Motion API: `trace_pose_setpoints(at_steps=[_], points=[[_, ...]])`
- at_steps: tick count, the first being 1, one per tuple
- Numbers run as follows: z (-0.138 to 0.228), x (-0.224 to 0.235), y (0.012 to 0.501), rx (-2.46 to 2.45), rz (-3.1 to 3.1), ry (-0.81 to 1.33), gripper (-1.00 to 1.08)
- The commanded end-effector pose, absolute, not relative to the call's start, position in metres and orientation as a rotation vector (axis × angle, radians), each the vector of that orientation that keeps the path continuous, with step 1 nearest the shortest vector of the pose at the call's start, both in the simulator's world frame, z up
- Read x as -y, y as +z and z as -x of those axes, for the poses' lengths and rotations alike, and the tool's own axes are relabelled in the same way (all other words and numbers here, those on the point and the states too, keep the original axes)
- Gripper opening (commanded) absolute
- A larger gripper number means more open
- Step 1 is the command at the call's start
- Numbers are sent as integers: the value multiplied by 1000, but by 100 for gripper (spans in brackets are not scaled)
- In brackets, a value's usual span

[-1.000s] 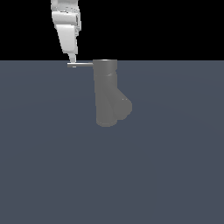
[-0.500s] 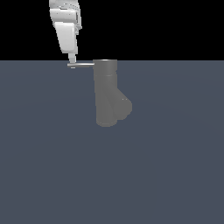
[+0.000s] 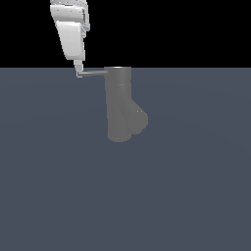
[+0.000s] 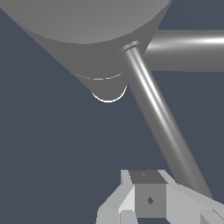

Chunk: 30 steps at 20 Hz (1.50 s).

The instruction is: Turn on the faucet by rotating a designated handle.

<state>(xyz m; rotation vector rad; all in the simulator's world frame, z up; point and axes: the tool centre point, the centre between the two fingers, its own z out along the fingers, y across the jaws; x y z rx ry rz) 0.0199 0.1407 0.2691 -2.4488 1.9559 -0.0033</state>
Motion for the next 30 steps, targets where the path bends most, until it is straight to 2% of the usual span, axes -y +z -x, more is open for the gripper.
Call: trace_pose_setpoints(at_steps=[1,6,30], points=[[-11,-132,269,-1973,2445,0,-100],[-6,-137,269,-1956,2452,-6,-100],[49,-41,269,-1972,2445,0,-100]])
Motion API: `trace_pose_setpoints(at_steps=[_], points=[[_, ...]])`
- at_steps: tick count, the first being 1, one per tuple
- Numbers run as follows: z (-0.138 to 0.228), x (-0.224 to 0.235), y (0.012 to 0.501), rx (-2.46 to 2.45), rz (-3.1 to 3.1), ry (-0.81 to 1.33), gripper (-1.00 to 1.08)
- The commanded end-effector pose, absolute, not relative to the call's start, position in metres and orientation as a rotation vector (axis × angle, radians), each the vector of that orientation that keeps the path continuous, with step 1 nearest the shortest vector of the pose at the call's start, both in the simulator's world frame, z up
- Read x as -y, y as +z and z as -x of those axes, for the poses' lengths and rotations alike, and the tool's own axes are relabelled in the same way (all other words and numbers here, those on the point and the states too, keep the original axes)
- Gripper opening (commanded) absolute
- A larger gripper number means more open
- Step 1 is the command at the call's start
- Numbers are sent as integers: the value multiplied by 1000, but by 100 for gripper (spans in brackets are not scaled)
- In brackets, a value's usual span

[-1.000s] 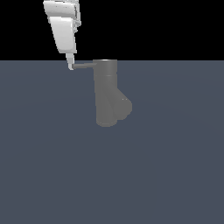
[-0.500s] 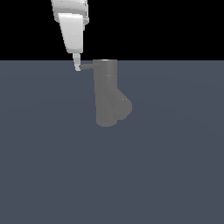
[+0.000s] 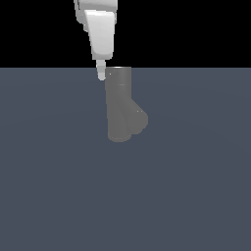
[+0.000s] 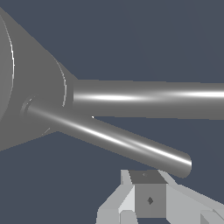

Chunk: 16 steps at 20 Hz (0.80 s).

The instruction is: Turn on the faucet by rotating a designated handle.

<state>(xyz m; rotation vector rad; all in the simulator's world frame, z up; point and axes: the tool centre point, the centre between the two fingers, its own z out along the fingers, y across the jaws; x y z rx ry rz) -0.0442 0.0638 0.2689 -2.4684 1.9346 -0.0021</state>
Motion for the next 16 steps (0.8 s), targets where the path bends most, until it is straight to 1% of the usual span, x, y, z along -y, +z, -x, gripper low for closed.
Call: trace_pose_setpoints(at_steps=[1,2,16], points=[[49,-41,269,-1972,2445,0,-100],[46,-60,269,-1938,2468,-4,-100],[27,23,269,-1963,2451,-1,-100]])
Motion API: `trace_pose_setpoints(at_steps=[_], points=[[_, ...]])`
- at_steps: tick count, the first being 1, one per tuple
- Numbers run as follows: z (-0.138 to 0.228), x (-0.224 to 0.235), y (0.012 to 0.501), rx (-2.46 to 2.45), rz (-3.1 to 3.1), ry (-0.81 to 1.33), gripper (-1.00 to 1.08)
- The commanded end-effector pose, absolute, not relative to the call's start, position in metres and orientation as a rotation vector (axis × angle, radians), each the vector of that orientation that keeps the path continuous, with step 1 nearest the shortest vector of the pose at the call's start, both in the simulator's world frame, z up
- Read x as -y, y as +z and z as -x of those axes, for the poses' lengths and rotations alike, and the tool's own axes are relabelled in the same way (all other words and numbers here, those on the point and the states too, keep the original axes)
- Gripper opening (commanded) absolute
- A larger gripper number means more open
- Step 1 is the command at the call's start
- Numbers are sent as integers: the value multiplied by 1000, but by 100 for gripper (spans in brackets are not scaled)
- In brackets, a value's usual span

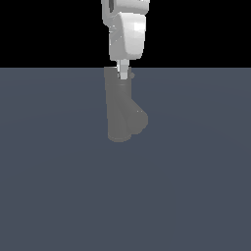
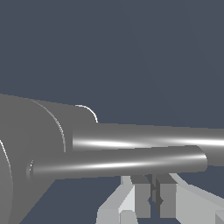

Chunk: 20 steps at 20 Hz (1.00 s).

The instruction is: Turn on the faucet by rotating a designated handle.

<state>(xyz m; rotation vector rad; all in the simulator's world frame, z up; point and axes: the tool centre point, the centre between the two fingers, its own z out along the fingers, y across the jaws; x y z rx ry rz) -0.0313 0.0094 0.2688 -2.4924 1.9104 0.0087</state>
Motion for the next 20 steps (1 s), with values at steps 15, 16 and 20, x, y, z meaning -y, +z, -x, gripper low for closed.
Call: trace_pose_setpoints(at_steps=[15,16,20], points=[[2,34,269,-1914,2487,9,-100],[0,36,269,-1916,2486,9,-100],[-10,46,269,-1924,2480,7,-100]])
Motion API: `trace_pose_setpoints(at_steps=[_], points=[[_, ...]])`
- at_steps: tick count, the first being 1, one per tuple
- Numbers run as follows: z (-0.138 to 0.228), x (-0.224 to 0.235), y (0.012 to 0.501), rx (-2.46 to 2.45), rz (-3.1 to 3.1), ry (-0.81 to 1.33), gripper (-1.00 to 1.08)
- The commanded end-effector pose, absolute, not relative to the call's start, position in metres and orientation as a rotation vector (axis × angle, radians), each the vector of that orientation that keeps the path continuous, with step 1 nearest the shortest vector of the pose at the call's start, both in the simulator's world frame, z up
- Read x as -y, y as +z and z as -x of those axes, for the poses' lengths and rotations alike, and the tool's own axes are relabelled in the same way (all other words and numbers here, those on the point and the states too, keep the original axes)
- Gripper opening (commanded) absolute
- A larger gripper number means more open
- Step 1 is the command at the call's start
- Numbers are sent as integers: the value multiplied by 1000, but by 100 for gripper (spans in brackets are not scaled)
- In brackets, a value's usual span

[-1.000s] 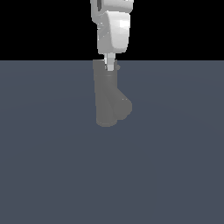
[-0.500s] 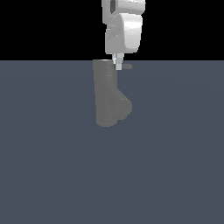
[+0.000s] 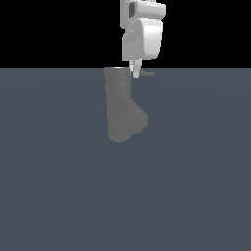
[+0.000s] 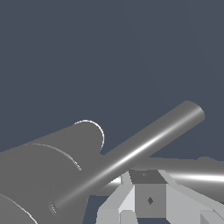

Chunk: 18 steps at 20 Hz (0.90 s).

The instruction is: Turn on the faucet by rotating a designated handle.

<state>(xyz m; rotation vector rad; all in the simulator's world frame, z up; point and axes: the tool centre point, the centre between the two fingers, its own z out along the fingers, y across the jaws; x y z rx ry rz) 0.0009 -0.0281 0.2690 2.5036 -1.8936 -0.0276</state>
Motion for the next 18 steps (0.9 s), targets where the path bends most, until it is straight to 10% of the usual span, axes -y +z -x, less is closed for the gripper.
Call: trace_pose_setpoints(at_steps=[1,18], points=[[-13,48,269,1929,-2482,-7,-100],[-53,86,269,1960,-2456,-2,-100]])
